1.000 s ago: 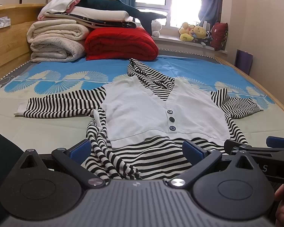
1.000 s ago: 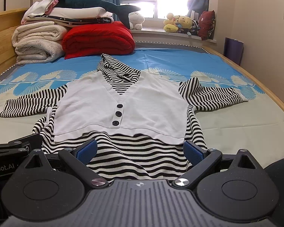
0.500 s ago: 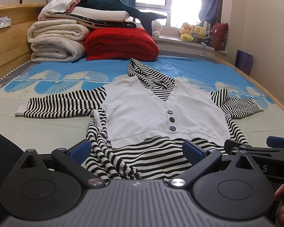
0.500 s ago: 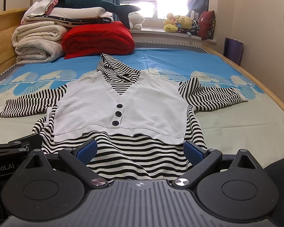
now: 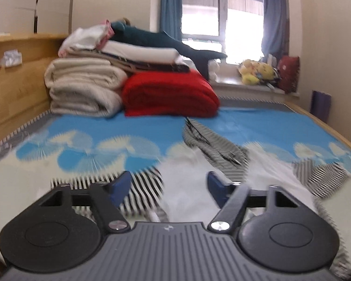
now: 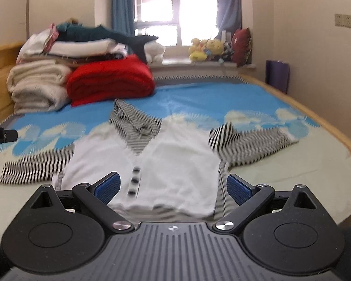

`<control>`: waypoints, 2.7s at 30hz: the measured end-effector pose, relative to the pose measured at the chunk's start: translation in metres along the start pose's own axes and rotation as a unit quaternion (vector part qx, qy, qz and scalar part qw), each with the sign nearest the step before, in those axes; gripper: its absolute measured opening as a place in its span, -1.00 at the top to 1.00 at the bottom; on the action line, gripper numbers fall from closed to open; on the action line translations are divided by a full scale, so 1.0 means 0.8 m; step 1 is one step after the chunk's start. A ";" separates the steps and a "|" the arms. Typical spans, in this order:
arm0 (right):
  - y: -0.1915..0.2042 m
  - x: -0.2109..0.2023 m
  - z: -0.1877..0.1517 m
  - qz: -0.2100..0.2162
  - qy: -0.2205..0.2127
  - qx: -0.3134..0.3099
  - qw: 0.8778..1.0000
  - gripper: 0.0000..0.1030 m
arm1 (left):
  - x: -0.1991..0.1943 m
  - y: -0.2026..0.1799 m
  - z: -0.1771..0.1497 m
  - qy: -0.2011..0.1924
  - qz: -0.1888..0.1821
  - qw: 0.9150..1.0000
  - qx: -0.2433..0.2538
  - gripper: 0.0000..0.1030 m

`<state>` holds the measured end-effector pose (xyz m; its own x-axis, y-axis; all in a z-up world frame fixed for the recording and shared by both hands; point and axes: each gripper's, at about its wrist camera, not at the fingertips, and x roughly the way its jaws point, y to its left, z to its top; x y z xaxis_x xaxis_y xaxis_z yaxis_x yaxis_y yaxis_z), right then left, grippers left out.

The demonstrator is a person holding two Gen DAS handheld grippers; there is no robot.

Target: Fold small clothes

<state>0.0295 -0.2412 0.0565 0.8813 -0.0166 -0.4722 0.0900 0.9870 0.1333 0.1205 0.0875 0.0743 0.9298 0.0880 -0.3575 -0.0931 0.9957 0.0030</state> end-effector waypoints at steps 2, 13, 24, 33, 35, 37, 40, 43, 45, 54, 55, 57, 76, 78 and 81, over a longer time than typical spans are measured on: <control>-0.002 0.010 0.019 0.002 -0.016 -0.006 1.000 -0.89 | 0.053 0.034 0.015 0.006 0.004 1.000 -0.024 0.16; 0.021 0.135 0.116 0.035 -0.039 -0.047 0.998 -0.75 | 0.253 0.256 -0.021 0.158 0.162 0.968 -0.106 0.61; 0.097 0.277 0.156 0.124 -0.007 -0.056 0.991 -0.60 | 0.277 0.419 -0.116 0.269 0.209 0.885 -0.317 -0.11; 0.069 0.334 0.135 0.090 0.039 0.005 0.995 -0.02 | 0.285 0.367 -0.074 0.248 0.281 0.887 -0.269 0.85; 0.066 0.341 0.133 0.102 0.051 0.017 0.993 0.26 | 0.274 0.319 -0.028 0.196 0.261 0.914 -0.242 0.85; 0.064 0.350 0.132 0.104 0.055 0.018 0.993 0.28 | 0.264 0.252 0.012 0.149 0.217 0.944 -0.201 0.85; 0.057 0.360 0.129 0.098 0.066 0.018 0.993 0.28 | 0.243 0.128 0.050 0.110 0.092 0.977 -0.155 0.85; 0.046 0.372 0.126 0.093 0.087 0.030 0.991 0.27 | 0.220 -0.004 0.060 0.125 -0.101 0.981 -0.111 0.83; 0.036 0.380 0.126 0.089 0.098 0.041 0.990 0.27 | 0.216 -0.068 0.054 0.193 -0.243 0.948 -0.072 0.65; -0.014 0.442 0.099 0.062 0.193 0.190 0.961 0.14 | 0.246 -0.014 0.039 0.248 -0.034 0.965 -0.076 0.42; -0.022 0.450 0.093 0.053 0.202 0.206 0.956 0.32 | 0.249 -0.004 0.035 0.260 -0.003 0.963 -0.075 0.42; -0.037 0.465 0.081 0.032 0.217 0.227 0.949 0.50 | 0.264 0.025 0.035 0.286 0.033 0.952 -0.105 0.42; -0.044 0.459 0.086 0.051 0.155 0.189 0.968 0.86 | 0.309 0.052 0.034 0.335 0.020 0.935 -0.116 0.39; -0.050 0.438 0.103 0.056 0.100 0.194 0.974 0.86 | 0.310 0.044 0.026 0.344 0.010 0.934 -0.097 0.39; -0.060 0.453 0.090 0.014 0.141 0.194 0.971 0.85 | 0.315 0.026 0.006 0.361 -0.006 0.930 -0.066 0.39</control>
<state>0.3782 -0.3058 -0.0587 0.7287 0.1075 -0.6764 0.2842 0.8511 0.4414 0.3543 0.1301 -0.0113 0.4530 -0.0143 -0.8914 -0.1715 0.9798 -0.1029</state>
